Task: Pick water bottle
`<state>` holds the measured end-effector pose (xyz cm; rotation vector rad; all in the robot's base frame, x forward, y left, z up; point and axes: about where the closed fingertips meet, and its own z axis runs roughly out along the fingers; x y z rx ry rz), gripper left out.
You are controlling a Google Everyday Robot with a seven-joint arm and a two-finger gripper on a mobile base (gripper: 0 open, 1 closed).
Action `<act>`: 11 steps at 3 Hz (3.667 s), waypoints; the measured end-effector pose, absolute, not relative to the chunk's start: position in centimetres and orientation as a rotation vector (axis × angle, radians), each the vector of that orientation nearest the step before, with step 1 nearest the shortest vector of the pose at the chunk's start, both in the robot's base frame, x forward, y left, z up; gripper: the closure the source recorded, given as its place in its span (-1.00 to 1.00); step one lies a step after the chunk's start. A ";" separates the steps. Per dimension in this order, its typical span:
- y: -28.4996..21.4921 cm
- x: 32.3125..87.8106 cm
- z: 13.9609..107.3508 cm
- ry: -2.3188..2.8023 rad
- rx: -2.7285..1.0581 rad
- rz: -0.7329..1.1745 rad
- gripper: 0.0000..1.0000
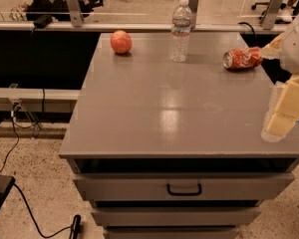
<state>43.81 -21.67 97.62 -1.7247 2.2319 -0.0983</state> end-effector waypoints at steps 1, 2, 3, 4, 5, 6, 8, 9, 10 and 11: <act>-21.4 45.1 97.5 2.213 -1.731 -0.105 -1.00; -21.3 47.3 97.4 2.187 -1.747 -0.116 -1.00; -21.6 50.9 97.1 2.147 -1.746 -0.137 -1.00; -22.5 54.6 97.1 2.117 -1.698 -0.115 -1.00; -22.5 58.0 97.2 2.073 -1.617 -0.073 -1.00; -21.9 61.2 97.6 2.023 -1.515 -0.004 -1.00; -18.9 68.3 98.3 1.933 -1.343 0.078 -1.00; -17.5 71.9 98.5 1.892 -1.256 0.119 -1.00; -16.0 75.2 98.5 1.823 -1.167 0.180 -1.00; -16.0 75.2 98.5 1.824 -1.167 0.180 -1.00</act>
Offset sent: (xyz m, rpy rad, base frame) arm 0.0634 0.0037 -0.0078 -0.0084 -0.0293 0.0531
